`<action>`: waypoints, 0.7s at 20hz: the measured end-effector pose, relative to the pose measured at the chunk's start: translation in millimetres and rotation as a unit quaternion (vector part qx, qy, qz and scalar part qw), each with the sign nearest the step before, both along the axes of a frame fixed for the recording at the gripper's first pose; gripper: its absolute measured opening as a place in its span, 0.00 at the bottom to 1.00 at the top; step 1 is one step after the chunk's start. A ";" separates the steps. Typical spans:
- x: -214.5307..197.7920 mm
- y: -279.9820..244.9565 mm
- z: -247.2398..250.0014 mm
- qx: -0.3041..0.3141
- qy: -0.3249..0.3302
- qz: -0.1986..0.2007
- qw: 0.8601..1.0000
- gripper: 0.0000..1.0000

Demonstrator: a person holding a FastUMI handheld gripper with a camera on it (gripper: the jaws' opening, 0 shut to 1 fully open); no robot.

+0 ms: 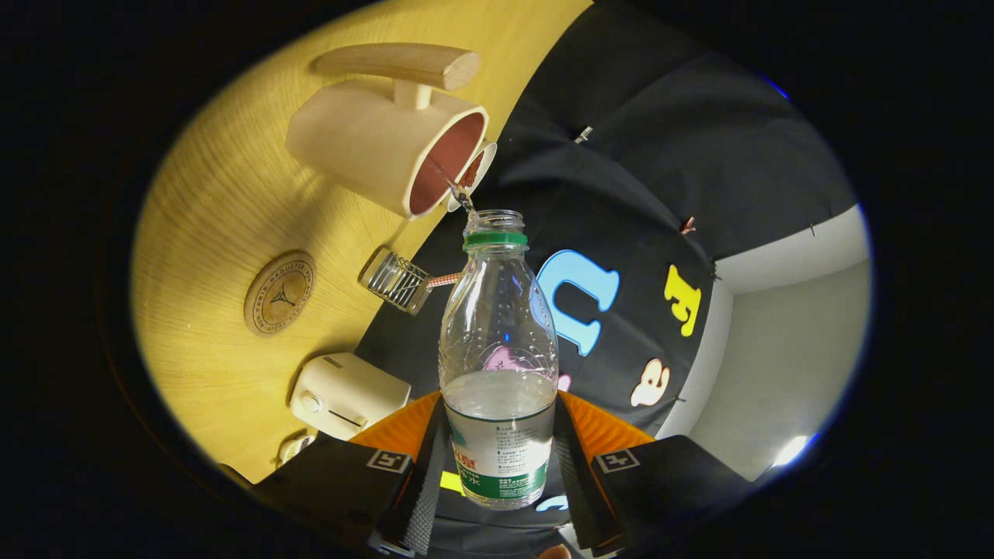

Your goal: Take the bottle from table, then pour the juice into the cup, finally place the bottle on the coaster

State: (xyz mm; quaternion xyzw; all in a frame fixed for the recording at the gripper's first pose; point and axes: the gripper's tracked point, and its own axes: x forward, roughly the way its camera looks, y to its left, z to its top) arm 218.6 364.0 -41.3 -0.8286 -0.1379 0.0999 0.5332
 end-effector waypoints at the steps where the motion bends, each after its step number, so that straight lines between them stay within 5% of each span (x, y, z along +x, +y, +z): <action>1: -0.8 2.5 2.5 -0.012 -0.008 0.006 1.000 0.71; 14: -1.5 21.2 17.4 -0.104 -0.055 0.062 0.991 0.71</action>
